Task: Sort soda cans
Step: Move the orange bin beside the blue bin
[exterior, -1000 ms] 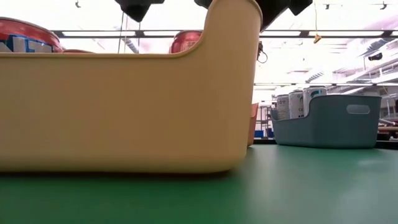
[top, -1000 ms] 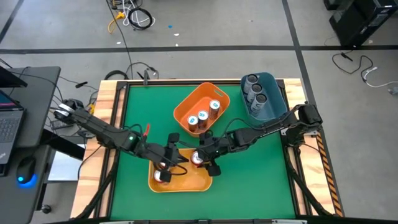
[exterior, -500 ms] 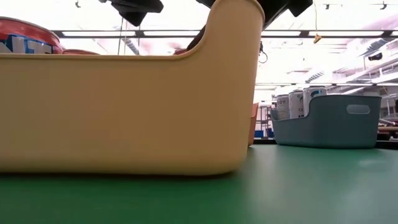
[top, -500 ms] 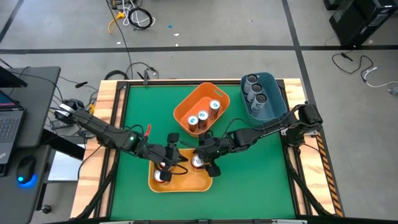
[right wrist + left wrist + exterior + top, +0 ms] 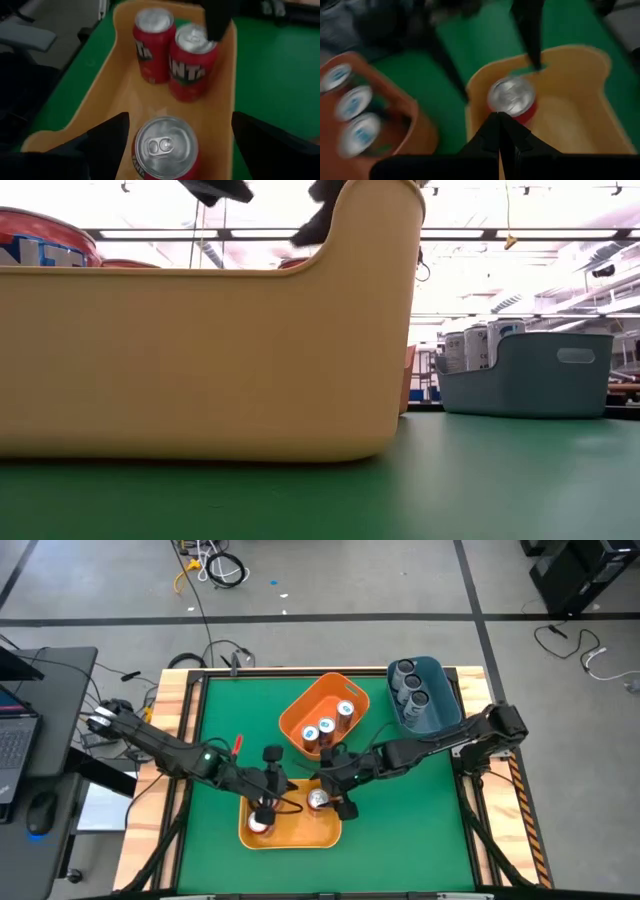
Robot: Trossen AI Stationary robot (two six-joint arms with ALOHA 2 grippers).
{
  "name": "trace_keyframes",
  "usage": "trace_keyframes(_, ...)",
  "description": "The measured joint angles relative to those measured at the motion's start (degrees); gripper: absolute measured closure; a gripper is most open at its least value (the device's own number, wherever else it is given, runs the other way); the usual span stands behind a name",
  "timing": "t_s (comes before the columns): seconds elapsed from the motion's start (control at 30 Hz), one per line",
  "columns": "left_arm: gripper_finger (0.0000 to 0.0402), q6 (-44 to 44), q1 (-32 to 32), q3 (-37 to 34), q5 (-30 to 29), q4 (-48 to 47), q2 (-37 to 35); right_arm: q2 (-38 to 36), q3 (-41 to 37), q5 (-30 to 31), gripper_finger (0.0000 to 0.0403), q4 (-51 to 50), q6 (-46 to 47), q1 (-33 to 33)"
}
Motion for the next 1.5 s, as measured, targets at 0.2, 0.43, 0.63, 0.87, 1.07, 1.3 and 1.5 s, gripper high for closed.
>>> trace_keyframes(0.2,0.0401,-2.94,0.07,2.74,-5.42,-11.65,-1.22,-5.96,2.75,5.12,0.0074,-12.78,-1.48,-0.05)
trace_keyframes(0.43,0.0401,-6.61,4.17,-7.46,-5.14,-8.52,-6.66,-12.07,0.41,8.07,0.0111,-25.24,0.93,-4.61)
trace_keyframes(0.63,0.0401,-4.12,12.16,-16.66,-3.90,-3.13,-16.39,-14.57,-9.54,10.88,0.0175,-19.57,3.18,-8.39)
trace_keyframes(0.87,0.0401,-0.52,25.55,-29.16,6.27,10.15,-25.44,-14.73,-25.54,17.25,0.0321,1.03,7.75,-8.68)
trace_keyframes(1.07,0.0401,2.30,35.90,-32.05,8.19,12.01,-23.94,-17.79,-24.14,18.41,0.0389,-7.41,11.31,-8.70)
trace_keyframes(1.3,0.0401,5.79,45.70,-35.41,17.41,22.91,-17.92,-17.87,-22.89,15.10,0.0400,-5.64,11.29,-8.70)
trace_keyframes(1.5,0.0401,9.10,49.33,-35.42,20.73,29.72,-9.10,-11.88,-23.35,10.57,0.0402,0.86,11.22,-8.58)
